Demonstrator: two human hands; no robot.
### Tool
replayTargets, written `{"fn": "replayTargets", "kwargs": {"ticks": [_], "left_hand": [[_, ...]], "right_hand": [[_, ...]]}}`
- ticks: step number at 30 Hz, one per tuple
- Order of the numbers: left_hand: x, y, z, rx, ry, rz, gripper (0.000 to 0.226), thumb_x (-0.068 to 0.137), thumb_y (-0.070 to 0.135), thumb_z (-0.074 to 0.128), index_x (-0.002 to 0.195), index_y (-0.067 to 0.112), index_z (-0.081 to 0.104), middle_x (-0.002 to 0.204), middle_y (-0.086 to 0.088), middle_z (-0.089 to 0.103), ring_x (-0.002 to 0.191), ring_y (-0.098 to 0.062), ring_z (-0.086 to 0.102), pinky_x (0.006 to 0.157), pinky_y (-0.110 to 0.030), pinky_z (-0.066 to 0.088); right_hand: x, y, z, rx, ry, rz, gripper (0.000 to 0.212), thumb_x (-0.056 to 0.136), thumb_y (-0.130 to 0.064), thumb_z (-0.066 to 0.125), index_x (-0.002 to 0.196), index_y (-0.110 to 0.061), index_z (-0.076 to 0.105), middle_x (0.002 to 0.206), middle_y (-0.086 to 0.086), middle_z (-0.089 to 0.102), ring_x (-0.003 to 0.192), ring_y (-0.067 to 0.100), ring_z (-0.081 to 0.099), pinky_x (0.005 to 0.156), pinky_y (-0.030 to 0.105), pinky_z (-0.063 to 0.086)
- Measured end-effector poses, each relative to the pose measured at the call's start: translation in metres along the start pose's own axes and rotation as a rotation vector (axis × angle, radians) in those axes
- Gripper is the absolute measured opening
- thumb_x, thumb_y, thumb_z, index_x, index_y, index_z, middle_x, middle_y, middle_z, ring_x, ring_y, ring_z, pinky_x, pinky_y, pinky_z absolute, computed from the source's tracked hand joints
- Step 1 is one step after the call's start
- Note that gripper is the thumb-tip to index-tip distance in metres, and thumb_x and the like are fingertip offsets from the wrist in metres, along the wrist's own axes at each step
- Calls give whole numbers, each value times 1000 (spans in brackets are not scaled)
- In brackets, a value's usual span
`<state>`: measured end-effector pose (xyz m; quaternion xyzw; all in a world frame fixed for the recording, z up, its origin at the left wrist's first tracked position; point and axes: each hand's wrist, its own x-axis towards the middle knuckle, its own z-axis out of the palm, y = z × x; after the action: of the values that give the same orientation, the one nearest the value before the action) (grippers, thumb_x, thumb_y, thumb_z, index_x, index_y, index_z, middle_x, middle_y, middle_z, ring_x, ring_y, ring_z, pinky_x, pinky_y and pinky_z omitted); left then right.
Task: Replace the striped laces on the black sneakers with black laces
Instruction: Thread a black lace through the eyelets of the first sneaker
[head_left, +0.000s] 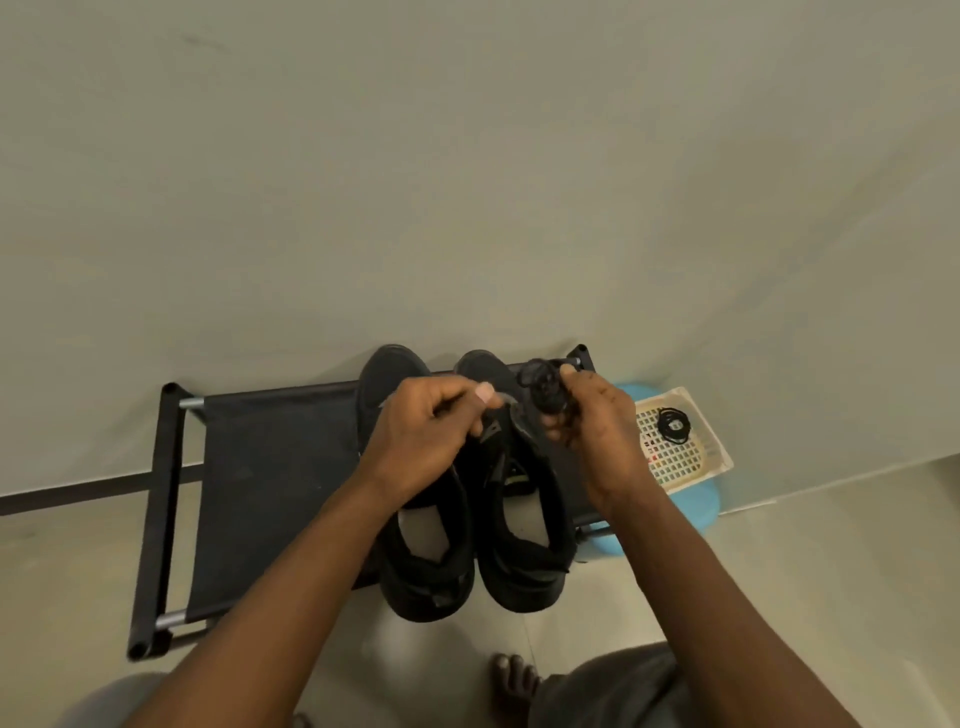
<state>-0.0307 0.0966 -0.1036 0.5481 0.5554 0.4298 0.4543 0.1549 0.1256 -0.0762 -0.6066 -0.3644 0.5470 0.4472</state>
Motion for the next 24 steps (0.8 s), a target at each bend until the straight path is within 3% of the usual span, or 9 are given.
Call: {"fn": "replayTargets", "kwargs": {"ticks": [4, 5, 8, 10, 15, 17, 20, 24], "left_hand": [[8, -10, -9, -118, 247, -121, 25, 102, 41, 63, 92, 29, 83, 88, 13, 78, 90, -6, 72, 86, -37, 58], [10, -12, -10, -134, 326, -151, 25, 102, 41, 64, 91, 28, 84, 87, 12, 79, 89, -6, 73, 84, -36, 58], [16, -13, -11, -295, 490, -250, 23, 102, 32, 66, 92, 19, 82, 63, 16, 69, 58, 2, 58, 62, -21, 48], [18, -14, -11, -365, 483, -294, 19, 101, 26, 67, 93, 16, 81, 67, 9, 70, 59, -1, 57, 59, -18, 48], [21, -15, -1, -415, 396, -319, 7, 96, 16, 73, 99, 12, 78, 84, -2, 78, 71, -6, 65, 65, -20, 54], [20, -14, 5, -396, 361, -293, 11, 96, 10, 72, 102, 16, 78, 84, 2, 76, 74, -5, 65, 67, -19, 55], [19, -13, 10, -242, 307, -223, 17, 99, 11, 69, 100, 25, 79, 90, 11, 77, 84, -1, 70, 75, -20, 59], [20, -14, 15, -153, 238, -210, 13, 98, 9, 70, 101, 19, 79, 91, 2, 80, 83, -12, 75, 74, -24, 59]], "right_hand": [[23, -5, -3, -81, 36, 13, 27, 104, -23, 55, 102, -4, 74, 70, 2, 65, 55, 11, 54, 52, 23, 44], [30, -5, -4, -107, 71, 17, 27, 104, -24, 56, 98, -5, 74, 68, 2, 63, 55, 11, 53, 51, 23, 43], [49, 3, -7, -185, 168, -7, 27, 102, -27, 60, 83, -9, 66, 62, 8, 44, 55, 16, 39, 50, 27, 36], [56, 9, -10, -184, 199, -30, 31, 100, -26, 64, 80, -4, 68, 63, 9, 42, 56, 19, 35, 51, 28, 33], [60, 8, -20, -221, 133, -9, 23, 98, -20, 68, 78, -11, 75, 61, 1, 66, 55, 11, 55, 53, 23, 47], [59, 11, -27, -428, 121, -54, 29, 97, -26, 66, 73, -12, 76, 60, 3, 67, 55, 13, 56, 58, 29, 47], [52, 11, -30, -795, 72, -116, 29, 97, -34, 64, 76, -19, 75, 63, -2, 66, 60, 14, 60, 57, 26, 39], [44, 6, -21, -948, 75, -141, 24, 99, -36, 62, 82, -23, 74, 76, -3, 70, 78, 20, 66, 63, 27, 40]]}}
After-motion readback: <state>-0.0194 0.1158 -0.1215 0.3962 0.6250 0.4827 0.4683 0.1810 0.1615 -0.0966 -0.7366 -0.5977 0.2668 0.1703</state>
